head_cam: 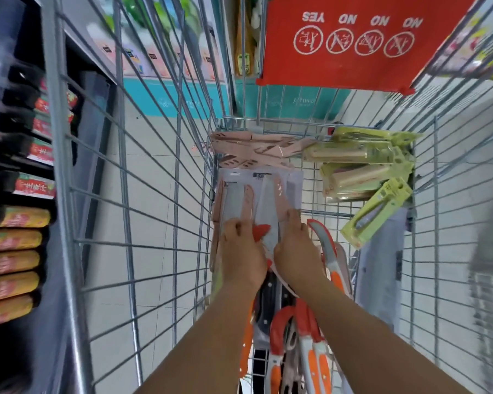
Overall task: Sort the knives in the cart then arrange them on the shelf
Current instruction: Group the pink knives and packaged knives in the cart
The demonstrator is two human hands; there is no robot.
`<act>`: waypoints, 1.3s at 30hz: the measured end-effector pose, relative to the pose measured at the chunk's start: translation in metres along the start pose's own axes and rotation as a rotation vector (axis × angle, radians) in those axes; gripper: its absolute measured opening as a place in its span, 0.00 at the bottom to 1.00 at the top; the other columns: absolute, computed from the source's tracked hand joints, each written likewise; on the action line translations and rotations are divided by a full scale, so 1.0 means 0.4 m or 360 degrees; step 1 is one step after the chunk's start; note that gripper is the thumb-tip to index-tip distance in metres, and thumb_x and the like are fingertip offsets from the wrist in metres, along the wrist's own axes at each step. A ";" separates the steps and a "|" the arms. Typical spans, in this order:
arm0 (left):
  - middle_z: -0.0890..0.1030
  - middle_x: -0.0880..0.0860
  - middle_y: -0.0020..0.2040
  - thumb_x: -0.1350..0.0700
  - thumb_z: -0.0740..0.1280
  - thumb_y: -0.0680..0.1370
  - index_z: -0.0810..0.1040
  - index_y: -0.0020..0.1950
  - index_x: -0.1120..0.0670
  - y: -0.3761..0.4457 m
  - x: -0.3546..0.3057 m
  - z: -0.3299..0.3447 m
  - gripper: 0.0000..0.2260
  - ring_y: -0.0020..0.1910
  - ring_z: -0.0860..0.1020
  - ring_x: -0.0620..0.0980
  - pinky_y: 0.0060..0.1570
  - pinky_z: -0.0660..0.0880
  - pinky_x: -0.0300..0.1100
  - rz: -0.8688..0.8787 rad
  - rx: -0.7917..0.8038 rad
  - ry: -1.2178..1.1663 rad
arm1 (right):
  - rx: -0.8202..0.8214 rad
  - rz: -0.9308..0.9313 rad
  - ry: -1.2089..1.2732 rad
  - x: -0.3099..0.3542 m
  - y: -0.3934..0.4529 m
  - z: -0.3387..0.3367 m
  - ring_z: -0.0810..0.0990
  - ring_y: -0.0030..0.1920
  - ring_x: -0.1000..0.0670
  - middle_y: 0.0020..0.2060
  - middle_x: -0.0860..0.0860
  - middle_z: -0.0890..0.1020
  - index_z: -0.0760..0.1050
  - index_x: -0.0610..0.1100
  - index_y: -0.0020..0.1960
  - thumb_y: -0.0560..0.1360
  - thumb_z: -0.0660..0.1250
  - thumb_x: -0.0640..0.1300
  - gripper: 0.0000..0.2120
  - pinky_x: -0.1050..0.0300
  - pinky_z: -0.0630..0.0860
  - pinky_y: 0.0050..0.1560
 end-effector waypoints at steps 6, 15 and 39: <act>0.66 0.55 0.65 0.62 0.65 0.77 0.66 0.69 0.55 -0.024 0.009 -0.029 0.20 0.56 0.65 0.46 0.50 0.65 0.25 -0.0171 -0.0061 -0.0321 | -0.0047 0.0233 0.0369 -0.053 -0.035 0.011 0.77 0.46 0.44 0.50 0.44 0.76 0.62 0.39 0.66 0.78 0.58 0.37 0.16 0.54 0.70 0.41; 0.64 0.57 0.68 0.48 0.69 0.75 0.66 0.67 0.53 -0.142 0.078 0.009 0.24 0.65 0.64 0.56 0.65 0.64 0.46 -0.0416 0.0085 0.0099 | -0.0106 0.0023 -0.0145 -0.039 -0.091 0.020 0.69 0.59 0.40 0.58 0.40 0.71 0.68 0.38 0.65 0.75 0.67 0.44 0.20 0.51 0.65 0.56; 0.75 0.54 0.54 0.61 0.61 0.78 0.70 0.61 0.54 -0.168 0.047 -0.048 0.12 0.45 0.73 0.52 0.41 0.71 0.45 -0.0400 0.0098 -0.0286 | 0.0002 -0.0047 -0.0272 -0.078 -0.141 0.112 0.62 0.69 0.40 0.69 0.45 0.67 0.58 0.51 0.75 0.76 0.58 0.52 0.28 0.48 0.54 0.70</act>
Point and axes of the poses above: each hand's wrist, its own y-axis towards the middle knuckle, its own z-axis out of the palm, x = y × z, the point moved 7 cm from there along y, towards the middle knuckle
